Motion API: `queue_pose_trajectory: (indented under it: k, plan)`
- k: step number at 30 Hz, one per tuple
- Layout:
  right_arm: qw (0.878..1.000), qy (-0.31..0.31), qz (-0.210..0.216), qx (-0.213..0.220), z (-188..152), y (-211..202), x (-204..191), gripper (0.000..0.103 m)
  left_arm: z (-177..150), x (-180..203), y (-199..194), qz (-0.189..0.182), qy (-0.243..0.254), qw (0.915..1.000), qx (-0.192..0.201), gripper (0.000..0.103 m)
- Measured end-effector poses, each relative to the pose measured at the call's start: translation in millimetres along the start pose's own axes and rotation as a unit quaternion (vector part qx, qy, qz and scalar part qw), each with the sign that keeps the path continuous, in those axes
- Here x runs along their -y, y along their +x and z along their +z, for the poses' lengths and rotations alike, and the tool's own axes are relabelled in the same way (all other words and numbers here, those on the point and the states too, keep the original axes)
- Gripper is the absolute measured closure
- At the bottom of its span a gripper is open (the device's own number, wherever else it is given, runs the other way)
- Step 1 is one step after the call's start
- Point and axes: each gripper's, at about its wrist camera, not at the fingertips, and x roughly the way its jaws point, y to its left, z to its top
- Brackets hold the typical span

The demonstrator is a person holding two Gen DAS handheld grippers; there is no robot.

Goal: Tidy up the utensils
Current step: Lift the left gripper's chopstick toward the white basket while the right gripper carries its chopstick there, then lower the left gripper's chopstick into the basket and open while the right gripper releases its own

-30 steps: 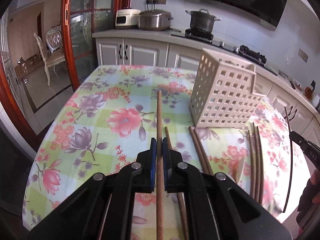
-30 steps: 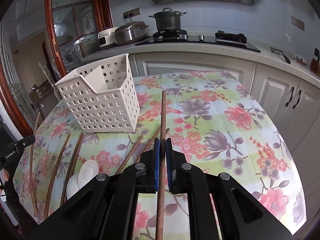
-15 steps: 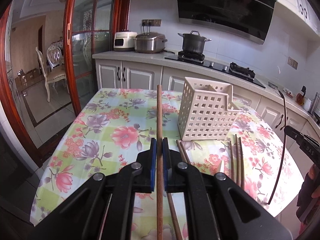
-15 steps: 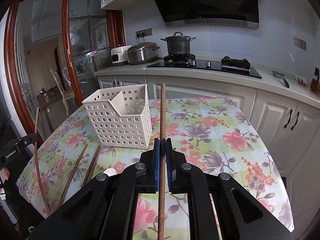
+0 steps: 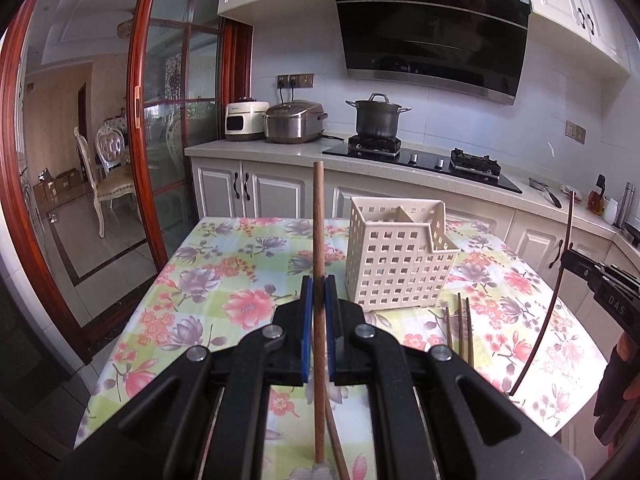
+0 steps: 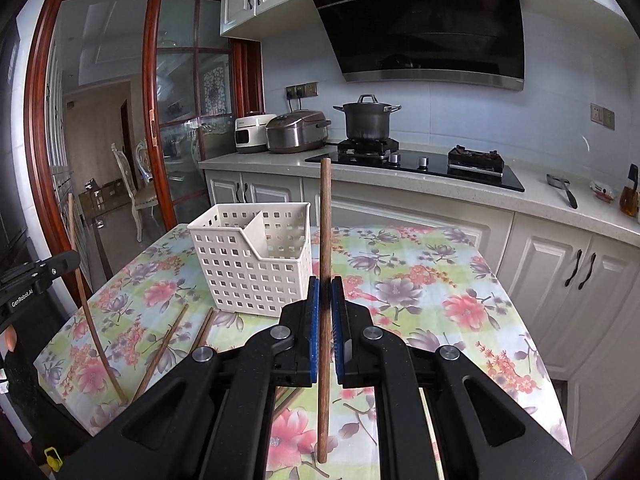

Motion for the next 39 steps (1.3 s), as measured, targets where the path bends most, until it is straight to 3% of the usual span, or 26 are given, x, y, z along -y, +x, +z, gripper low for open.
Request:
queue_pose_trajectory:
  k: [14, 24, 31, 36, 39]
  plan:
    - [0.999, -0.002, 0.005, 0.031, 40, 31, -4, 0.094, 58, 23, 22, -0.014, 0.012, 0.9995, 0.027, 0.097]
    - [0.997, 0.008, 0.016, 0.070, 110, 37, -11, 0.094, 138, 47, 28, -0.042, 0.005, 0.9973, 0.061, 0.097]
    - [0.996, -0.003, 0.025, 0.091, 152, 52, -28, 0.094, 191, 72, 36, -0.028, 0.018, 0.9951, 0.093, 0.097]
    - [0.994, -0.022, 0.033, 0.097, 157, 71, -41, 0.094, 207, 76, 58, -0.017, -0.001, 0.9943, 0.105, 0.097]
    - [0.996, -0.017, 0.040, 0.079, 151, 85, -44, 0.094, 206, 69, 81, -0.019, -0.022, 0.9955, 0.091, 0.097]
